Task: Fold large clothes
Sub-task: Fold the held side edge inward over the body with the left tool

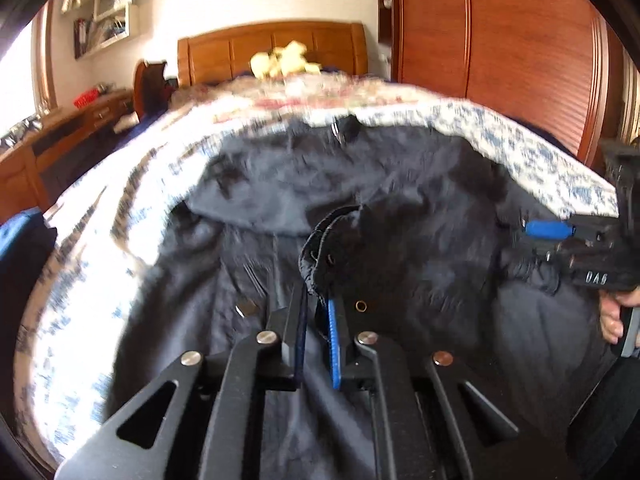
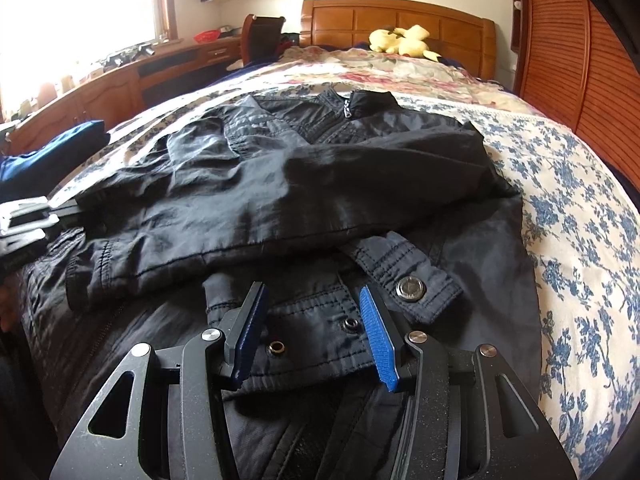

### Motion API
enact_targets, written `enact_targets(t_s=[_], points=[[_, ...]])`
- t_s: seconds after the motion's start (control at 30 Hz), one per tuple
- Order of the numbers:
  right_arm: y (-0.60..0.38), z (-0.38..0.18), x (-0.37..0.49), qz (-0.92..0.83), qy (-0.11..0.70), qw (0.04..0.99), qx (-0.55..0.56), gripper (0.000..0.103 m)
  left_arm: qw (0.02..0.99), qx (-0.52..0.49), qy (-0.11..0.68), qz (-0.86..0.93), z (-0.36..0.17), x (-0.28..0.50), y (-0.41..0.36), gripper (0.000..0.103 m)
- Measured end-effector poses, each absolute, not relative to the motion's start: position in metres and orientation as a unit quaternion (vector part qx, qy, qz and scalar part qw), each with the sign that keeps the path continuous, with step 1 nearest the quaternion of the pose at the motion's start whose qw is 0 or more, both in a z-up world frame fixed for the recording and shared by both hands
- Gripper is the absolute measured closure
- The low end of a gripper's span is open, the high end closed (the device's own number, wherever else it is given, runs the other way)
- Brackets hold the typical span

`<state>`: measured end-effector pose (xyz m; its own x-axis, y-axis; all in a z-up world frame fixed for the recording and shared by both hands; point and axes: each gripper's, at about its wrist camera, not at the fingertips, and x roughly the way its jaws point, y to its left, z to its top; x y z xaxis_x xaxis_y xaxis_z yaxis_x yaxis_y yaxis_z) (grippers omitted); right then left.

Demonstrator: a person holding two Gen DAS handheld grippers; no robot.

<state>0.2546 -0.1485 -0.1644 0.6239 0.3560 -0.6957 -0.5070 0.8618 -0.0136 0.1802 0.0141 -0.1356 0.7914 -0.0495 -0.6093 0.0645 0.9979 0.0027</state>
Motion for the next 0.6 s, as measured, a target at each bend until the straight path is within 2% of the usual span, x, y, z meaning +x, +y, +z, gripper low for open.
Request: enact_targets(t_s=[0.23, 0.37, 0.47, 0.6], points=[[-0.144, -0.160, 0.259, 0.236, 0.358, 0.898, -0.103, 0.054, 0.952, 0.014, 0.306, -0.027, -0.107, 0.193, 0.039, 0.095], [-0.142, -0.166, 0.265, 0.224, 0.367, 0.897, -0.105, 0.054, 0.948, 0.012, 0.317, -0.031, -0.108, 0.195, 0.045, 0.089], [-0.142, -0.169, 0.268, 0.219, 0.370, 0.897, -0.106, 0.054, 0.949, 0.020, 0.315, -0.025, -0.108, 0.185, 0.050, 0.088], [-0.141, -0.170, 0.271, 0.215, 0.374, 0.896, -0.106, 0.054, 0.946, -0.002, 0.322, -0.024, -0.109, 0.165, 0.070, 0.077]])
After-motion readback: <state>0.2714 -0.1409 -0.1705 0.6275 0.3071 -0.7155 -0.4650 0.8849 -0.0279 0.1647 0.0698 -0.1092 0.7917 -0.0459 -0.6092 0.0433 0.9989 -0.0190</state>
